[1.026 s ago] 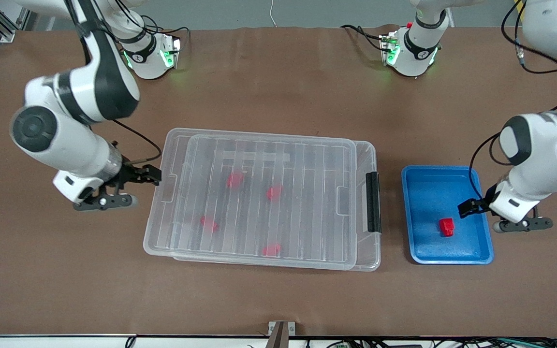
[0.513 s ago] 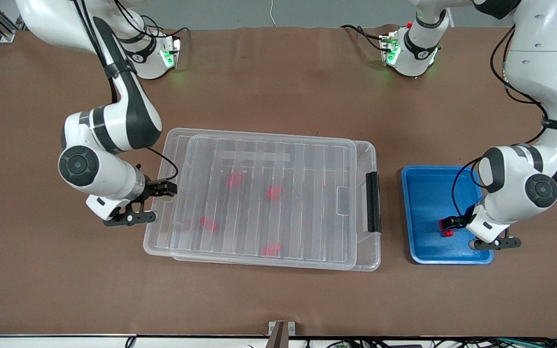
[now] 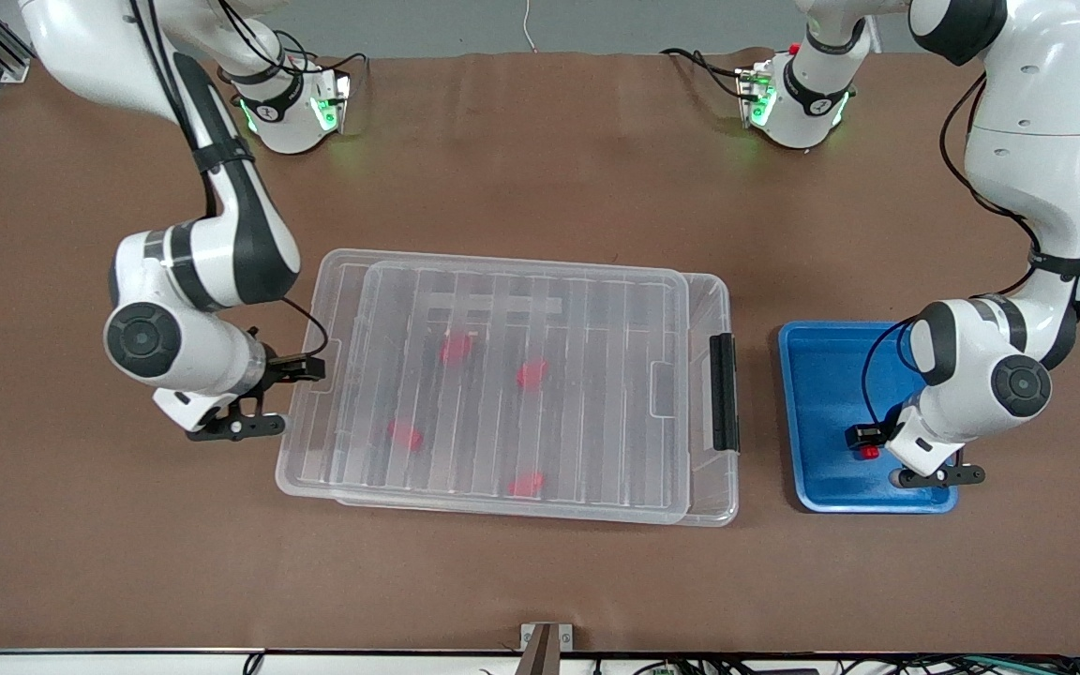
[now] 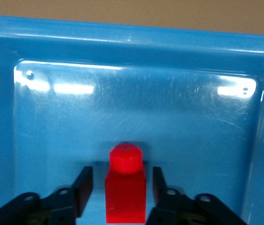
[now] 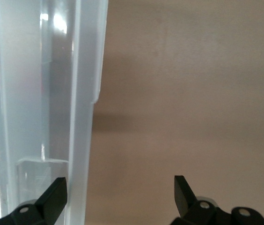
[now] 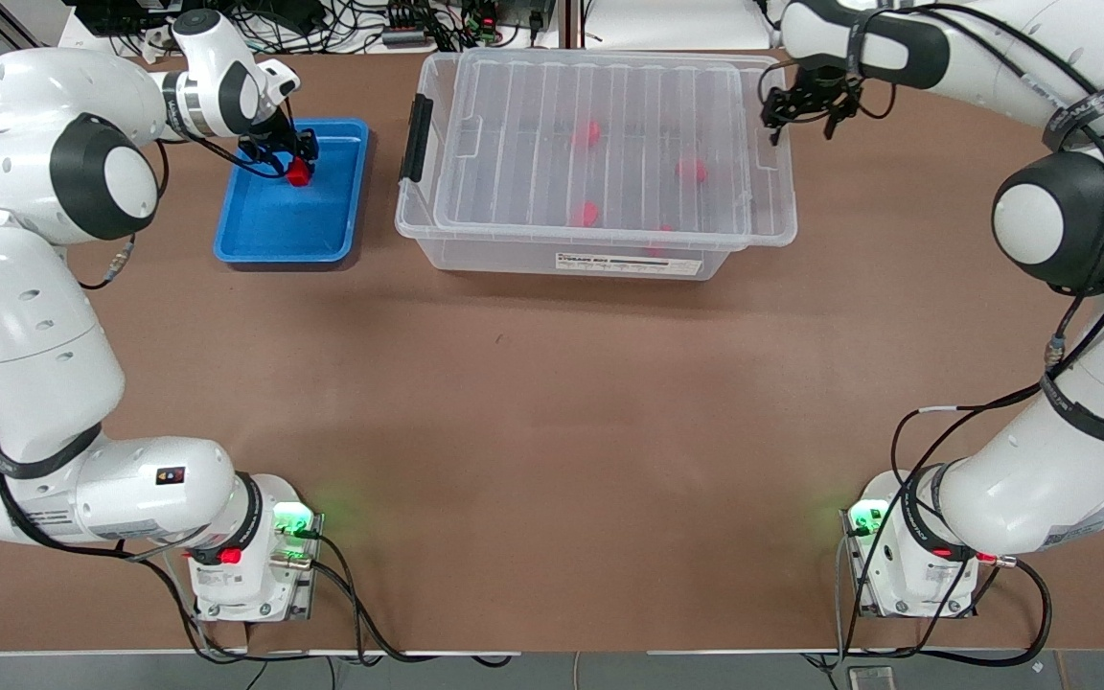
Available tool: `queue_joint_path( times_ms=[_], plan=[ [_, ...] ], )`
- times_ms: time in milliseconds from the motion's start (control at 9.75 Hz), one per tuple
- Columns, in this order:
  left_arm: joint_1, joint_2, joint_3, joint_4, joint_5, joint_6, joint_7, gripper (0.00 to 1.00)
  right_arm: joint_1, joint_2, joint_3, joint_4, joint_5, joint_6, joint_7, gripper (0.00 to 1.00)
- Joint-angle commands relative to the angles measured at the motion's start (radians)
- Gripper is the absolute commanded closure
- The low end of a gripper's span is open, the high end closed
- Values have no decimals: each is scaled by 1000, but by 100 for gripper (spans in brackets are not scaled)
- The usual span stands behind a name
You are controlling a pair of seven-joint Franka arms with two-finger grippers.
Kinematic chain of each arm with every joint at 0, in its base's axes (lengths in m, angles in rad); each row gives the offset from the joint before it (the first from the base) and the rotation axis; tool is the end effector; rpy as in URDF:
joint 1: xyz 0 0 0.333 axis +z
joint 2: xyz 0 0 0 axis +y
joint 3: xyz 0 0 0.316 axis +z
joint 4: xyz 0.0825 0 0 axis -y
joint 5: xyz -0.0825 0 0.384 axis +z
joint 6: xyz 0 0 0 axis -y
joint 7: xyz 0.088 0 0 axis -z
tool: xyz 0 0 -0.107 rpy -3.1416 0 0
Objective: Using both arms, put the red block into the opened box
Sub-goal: 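Slide the box lid away with the right gripper while the left gripper lifts, then carry the red block over the opened box with the left gripper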
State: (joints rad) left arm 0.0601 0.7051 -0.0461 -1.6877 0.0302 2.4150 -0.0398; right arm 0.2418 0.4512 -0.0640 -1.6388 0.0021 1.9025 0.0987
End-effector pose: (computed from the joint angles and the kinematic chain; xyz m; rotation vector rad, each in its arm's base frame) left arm 0.6798 0.0129 0.1905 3.1309 0.0670 0.0360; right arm 0.6418 0.1200 0.3415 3.0744 0.1261 -0.2795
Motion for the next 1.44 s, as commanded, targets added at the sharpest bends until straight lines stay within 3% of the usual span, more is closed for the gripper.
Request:
queue_joint_path(
  times_ms=[0, 103, 308, 513, 718, 923, 1231, 1333],
  plan=[
    [1, 17, -1, 6, 16, 4, -8, 91, -129, -14, 10, -12, -30, -51, -76, 0],
    [0, -14, -4, 6, 16, -19, -8, 97, -157, -19, 7, -9, -31, -69, -85, 0],
    [-25, -126, -18, 11, 14, -146, -12, 99, -202, -20, 6, -7, -82, -80, -109, 0],
    [-106, -235, -20, 23, 14, -276, -79, 100, -211, -22, 4, -4, -83, -80, -119, 0],
    [-240, -280, -20, 61, 14, -364, -238, 100, -205, -26, 6, 23, -82, -82, -105, 0],
    [-404, -262, -18, 138, 14, -416, -471, 100, -199, -142, 9, 63, -67, -97, -38, 0],
    [-515, -165, -18, 192, 14, -393, -606, 99, -196, -362, 15, 82, -62, -218, -17, 0],
    [-531, -123, -20, 191, 13, -323, -604, 99, -196, -429, 16, 82, -47, -285, -19, 0]
  ],
)
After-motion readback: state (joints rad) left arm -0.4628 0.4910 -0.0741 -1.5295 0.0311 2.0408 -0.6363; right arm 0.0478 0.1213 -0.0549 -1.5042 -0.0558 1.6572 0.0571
